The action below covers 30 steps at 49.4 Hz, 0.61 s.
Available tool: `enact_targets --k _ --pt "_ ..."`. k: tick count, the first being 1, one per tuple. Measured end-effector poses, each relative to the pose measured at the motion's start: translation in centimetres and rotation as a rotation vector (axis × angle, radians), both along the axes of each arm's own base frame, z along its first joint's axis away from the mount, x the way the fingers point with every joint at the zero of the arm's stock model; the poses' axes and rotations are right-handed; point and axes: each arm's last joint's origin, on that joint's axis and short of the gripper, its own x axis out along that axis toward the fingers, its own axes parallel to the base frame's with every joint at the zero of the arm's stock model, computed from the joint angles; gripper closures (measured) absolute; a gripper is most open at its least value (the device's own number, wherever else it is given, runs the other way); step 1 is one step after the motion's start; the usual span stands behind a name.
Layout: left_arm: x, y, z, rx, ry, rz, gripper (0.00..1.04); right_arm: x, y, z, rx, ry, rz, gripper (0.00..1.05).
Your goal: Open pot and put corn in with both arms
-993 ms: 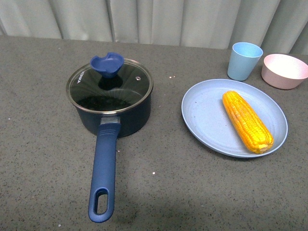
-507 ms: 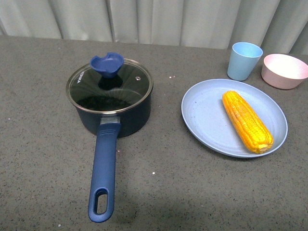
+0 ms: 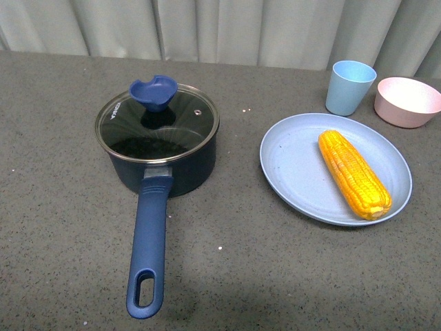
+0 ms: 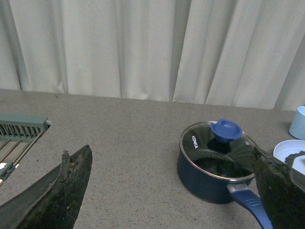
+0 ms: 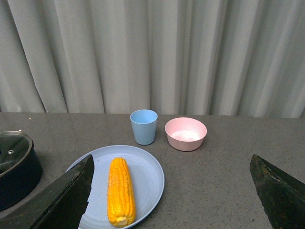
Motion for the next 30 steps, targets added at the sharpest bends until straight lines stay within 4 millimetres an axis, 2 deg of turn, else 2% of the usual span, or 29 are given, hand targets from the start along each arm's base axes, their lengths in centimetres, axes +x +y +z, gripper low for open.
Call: enact_targets --k 30 --pt "0.00 0.00 0.00 0.000 0.000 0.000 0.06 0.00 0.00 0.01 0.000 0.000 0.000 0.09"
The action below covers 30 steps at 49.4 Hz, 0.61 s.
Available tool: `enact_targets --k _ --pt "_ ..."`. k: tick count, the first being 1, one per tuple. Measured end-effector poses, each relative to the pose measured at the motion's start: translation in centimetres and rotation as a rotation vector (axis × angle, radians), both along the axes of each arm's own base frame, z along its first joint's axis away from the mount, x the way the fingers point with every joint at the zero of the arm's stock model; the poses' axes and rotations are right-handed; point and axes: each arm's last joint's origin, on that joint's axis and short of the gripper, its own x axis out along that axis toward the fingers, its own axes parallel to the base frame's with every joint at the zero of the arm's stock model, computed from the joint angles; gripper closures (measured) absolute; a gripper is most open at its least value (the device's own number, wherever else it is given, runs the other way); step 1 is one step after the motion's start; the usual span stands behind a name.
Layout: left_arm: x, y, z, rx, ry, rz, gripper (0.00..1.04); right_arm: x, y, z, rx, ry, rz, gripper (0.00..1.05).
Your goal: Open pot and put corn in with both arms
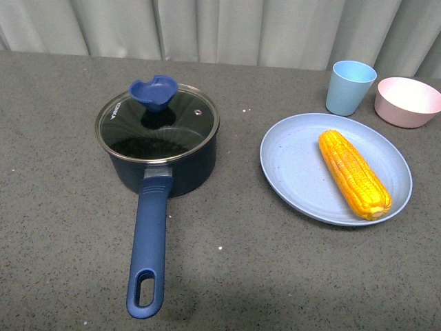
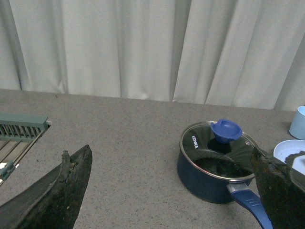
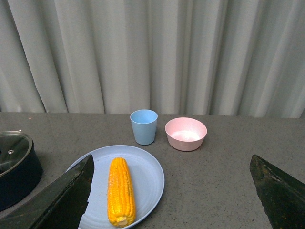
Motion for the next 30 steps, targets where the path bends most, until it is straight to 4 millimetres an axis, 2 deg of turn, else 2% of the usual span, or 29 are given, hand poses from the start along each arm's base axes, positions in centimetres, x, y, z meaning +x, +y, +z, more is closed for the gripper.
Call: enact_targets --k 7,13,20,25,30 --pt "0.7 0.0 -0.5 -0.022 0.071 -0.080 0.06 0.0 0.0 0.0 0.000 0.000 0.001 0.09" --pt "2.9 -1.1 -0.4 -0.058 0.100 -0.136 0.06 0.0 0.0 0.0 0.000 0.000 0.000 0.09" --pt "7.1 -3.7 0.4 -0.083 0.084 -0.174 0.06 0.0 0.0 0.0 0.000 0.001 0.000 0.09" --pt "11.1 -5.7 -1.0 -0.074 0.120 -0.191 0.06 0.0 0.0 0.0 0.000 0.000 0.000 0.09" --pt "13.1 -7.0 -2.6 -0.063 0.191 -0.207 0.06 0.0 0.0 0.0 0.000 0.000 0.000 0.09"
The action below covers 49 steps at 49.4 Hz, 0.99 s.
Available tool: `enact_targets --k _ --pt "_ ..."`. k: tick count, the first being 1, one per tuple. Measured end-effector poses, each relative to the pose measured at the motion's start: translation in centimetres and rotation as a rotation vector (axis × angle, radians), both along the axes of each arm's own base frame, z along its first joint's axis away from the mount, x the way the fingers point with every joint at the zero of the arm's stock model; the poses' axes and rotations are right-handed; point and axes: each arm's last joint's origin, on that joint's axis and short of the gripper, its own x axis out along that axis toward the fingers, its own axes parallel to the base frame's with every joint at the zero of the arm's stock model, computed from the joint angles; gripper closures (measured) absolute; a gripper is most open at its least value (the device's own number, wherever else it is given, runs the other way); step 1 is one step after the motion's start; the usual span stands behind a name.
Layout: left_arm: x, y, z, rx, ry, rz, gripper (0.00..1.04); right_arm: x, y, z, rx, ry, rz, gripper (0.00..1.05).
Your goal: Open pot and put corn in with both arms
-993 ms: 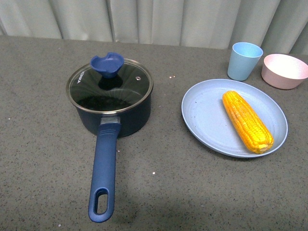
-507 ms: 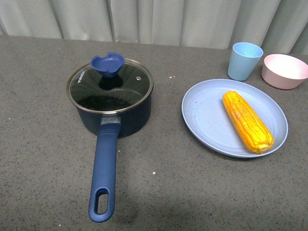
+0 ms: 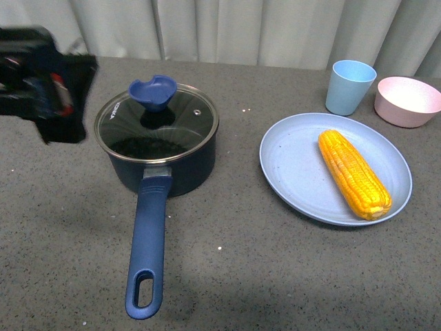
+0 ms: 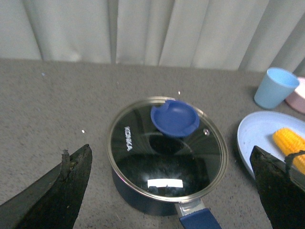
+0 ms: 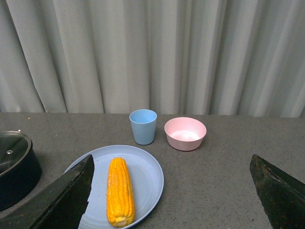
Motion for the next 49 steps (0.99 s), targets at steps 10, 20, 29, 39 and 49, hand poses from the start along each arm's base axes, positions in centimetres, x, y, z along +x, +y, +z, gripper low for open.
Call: enact_targets --k 10,20,29,39,49 --pt "3.2 -2.4 -2.2 0.029 0.071 -0.033 0.06 0.0 0.0 0.0 0.000 0.000 0.000 0.09" --pt "6.7 -3.8 -2.9 0.047 0.050 -0.017 0.06 0.0 0.0 0.0 0.000 0.000 0.000 0.09" --pt "8.6 -4.6 -3.9 0.062 0.053 -0.007 0.06 0.0 0.0 0.0 0.000 0.000 0.000 0.09" --pt "9.9 -5.9 -4.4 0.065 0.044 -0.031 0.06 0.0 0.0 0.0 0.000 0.000 0.000 0.09" --pt "10.8 -6.4 -5.1 0.086 0.044 -0.030 0.06 0.0 0.0 0.0 0.000 0.000 0.000 0.09"
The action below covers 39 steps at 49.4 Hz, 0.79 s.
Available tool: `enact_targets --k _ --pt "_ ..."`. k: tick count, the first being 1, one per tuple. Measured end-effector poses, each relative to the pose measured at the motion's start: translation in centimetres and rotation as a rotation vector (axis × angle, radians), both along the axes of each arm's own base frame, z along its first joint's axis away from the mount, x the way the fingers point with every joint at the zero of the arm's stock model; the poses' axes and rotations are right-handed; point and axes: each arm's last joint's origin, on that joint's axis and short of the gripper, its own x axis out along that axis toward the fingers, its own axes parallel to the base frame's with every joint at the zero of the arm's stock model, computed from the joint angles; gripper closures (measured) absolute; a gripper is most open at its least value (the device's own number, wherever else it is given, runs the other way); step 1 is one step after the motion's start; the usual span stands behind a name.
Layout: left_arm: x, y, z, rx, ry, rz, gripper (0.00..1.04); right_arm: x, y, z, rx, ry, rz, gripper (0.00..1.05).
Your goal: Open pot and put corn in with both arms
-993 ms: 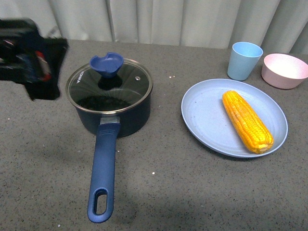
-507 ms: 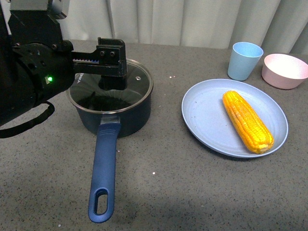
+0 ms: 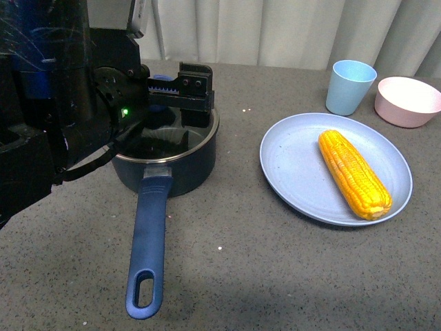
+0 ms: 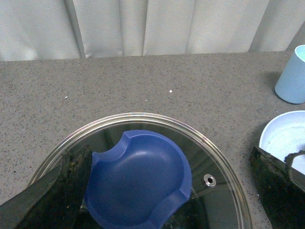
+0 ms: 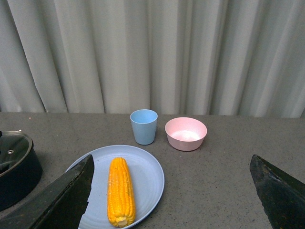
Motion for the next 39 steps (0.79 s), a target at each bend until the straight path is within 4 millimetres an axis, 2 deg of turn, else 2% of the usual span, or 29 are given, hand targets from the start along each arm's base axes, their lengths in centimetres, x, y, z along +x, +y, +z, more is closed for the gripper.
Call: enact_targets --k 22,36,39 --pt "1.8 0.2 -1.2 0.021 0.015 0.060 0.06 0.0 0.0 0.0 0.000 0.000 0.000 0.09" --pt "2.0 0.1 -1.3 0.022 0.019 0.062 0.06 0.0 0.0 0.0 0.000 0.000 0.000 0.09" --pt "2.1 0.1 -1.3 0.023 0.018 0.066 0.12 0.0 0.0 0.0 0.000 0.000 0.000 0.09"
